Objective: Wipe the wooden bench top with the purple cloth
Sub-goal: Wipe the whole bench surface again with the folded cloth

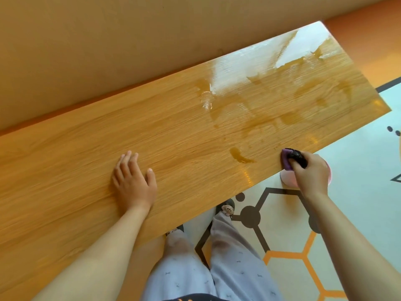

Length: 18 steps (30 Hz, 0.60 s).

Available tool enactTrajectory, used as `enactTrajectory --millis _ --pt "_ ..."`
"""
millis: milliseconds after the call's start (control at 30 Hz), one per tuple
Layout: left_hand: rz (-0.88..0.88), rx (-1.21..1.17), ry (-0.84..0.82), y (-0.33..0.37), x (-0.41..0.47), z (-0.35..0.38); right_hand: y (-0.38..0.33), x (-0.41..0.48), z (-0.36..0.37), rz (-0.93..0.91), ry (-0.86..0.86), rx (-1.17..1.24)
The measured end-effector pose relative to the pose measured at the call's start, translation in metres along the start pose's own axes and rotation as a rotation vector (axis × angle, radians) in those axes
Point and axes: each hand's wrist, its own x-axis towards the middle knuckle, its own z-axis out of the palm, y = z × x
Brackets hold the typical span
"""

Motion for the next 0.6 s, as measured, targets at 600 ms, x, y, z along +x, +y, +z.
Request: enactTrajectory --millis 600 --pt "-0.037 -0.044 0.060 0.006 -0.001 -0.001 -0.072 -0.030 0.041 -0.475 -0.252 0.108"
